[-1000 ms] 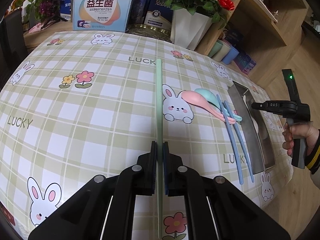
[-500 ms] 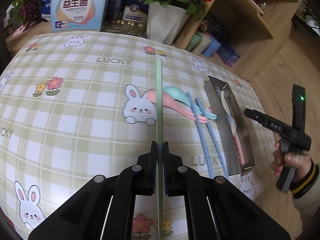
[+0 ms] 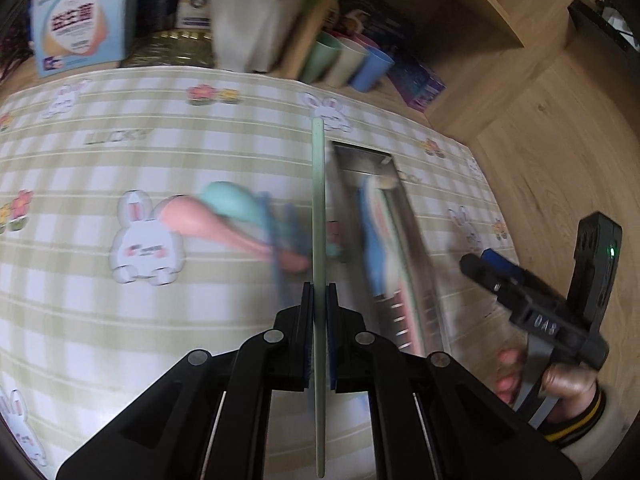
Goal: Organize utensils
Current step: 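Lower the green chopstick into the steel tray and open the left tool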
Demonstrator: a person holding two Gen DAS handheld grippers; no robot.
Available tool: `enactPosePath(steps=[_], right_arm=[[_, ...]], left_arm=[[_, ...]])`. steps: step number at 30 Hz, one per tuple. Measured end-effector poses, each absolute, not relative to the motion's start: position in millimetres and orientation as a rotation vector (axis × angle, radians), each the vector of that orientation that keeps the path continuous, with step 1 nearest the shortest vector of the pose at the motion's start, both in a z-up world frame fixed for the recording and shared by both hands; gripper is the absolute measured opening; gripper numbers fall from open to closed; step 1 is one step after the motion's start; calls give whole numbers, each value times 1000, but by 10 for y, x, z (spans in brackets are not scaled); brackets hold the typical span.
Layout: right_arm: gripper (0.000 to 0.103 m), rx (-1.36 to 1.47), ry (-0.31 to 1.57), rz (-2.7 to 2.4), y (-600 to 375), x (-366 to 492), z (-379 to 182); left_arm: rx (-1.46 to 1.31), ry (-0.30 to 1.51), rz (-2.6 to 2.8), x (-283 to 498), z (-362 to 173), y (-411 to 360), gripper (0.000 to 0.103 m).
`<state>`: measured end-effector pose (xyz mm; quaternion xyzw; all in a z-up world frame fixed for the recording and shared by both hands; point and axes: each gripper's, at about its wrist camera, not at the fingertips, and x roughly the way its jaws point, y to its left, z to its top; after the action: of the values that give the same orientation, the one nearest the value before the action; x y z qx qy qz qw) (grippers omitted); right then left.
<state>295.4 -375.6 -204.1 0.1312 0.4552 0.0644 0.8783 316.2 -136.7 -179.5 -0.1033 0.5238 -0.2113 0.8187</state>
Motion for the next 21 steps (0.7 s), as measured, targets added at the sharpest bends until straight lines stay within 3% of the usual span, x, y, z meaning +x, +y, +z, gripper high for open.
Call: enactPosePath(steps=[10, 21], right_arm=[[87, 336, 932, 86, -4242, 2848, -2071], [87, 383, 918, 67, -4471, 2802, -2103]], left_arm=[[-241, 1203, -500, 3556, -2050, -2305, 5], [-204, 1293, -447, 3681, -2384, -2683, 6]])
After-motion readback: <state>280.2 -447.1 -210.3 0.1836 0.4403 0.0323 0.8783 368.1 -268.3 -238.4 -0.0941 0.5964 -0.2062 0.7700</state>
